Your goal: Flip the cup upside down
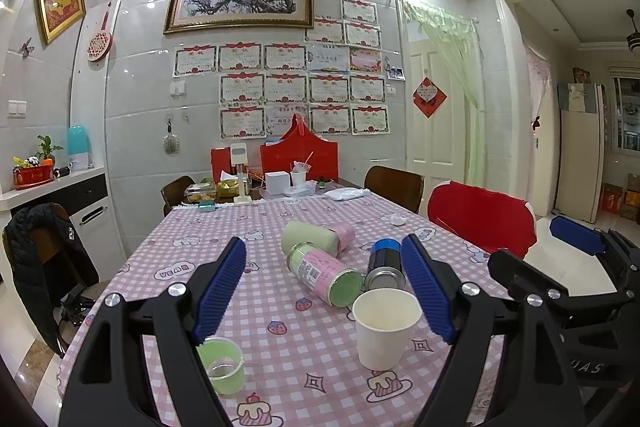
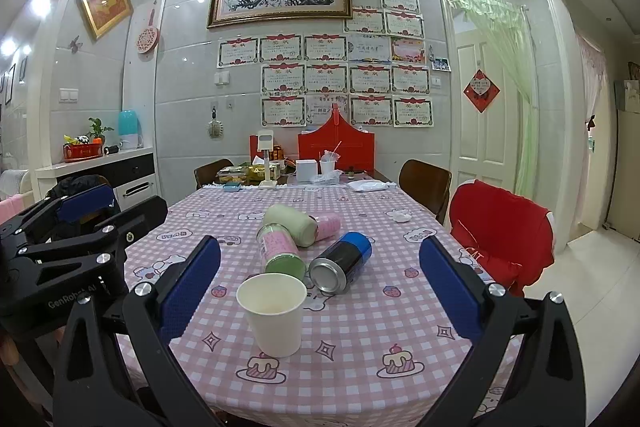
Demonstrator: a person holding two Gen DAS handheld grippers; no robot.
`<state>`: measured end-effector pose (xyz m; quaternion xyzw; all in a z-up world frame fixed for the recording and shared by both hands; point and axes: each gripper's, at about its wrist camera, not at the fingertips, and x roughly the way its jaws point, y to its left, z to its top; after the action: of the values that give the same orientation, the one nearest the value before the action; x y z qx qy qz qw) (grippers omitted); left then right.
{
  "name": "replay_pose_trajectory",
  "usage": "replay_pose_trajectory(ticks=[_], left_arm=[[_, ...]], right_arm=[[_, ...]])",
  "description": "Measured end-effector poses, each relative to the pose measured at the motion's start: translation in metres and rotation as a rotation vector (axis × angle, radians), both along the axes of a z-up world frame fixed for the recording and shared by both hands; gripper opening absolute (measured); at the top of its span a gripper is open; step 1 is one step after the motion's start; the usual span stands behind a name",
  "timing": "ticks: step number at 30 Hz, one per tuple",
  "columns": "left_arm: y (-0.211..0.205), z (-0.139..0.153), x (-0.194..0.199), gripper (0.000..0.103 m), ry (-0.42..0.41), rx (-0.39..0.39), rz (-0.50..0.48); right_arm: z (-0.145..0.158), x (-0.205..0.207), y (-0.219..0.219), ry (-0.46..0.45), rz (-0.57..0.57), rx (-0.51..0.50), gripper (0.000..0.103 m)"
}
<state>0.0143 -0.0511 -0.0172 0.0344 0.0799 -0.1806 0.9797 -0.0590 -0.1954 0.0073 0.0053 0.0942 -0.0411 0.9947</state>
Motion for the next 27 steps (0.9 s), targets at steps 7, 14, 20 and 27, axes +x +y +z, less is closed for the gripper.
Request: replay_pose_trajectory(ticks=[7,14,20,27], left_arm=[[0.002,-0.0003,-0.0009,0.079,-0.004,0.002,0.006],[0.0012,0.0006,-0.0012,0.079,-0.006,0.002,0.009],[0.0038,0.0015,-0.002,0.079,-0.013,0.0,0.013],[0.0045,0.0023,-0.0027,0.079,-0.015,0.001,0.014]], right_arm=[[0.0004,0.0007,0.0023,0.003,0.004,0.004,0.096],[0.0014,0.0015,0.0035,0.006,0.007,0.008,0.096],[0.002,0.0018,0.0045,0.003,0.006,0.008,0.096],[0.0026,0.0019,0.0057,0.006,0.007,0.012,0.096]])
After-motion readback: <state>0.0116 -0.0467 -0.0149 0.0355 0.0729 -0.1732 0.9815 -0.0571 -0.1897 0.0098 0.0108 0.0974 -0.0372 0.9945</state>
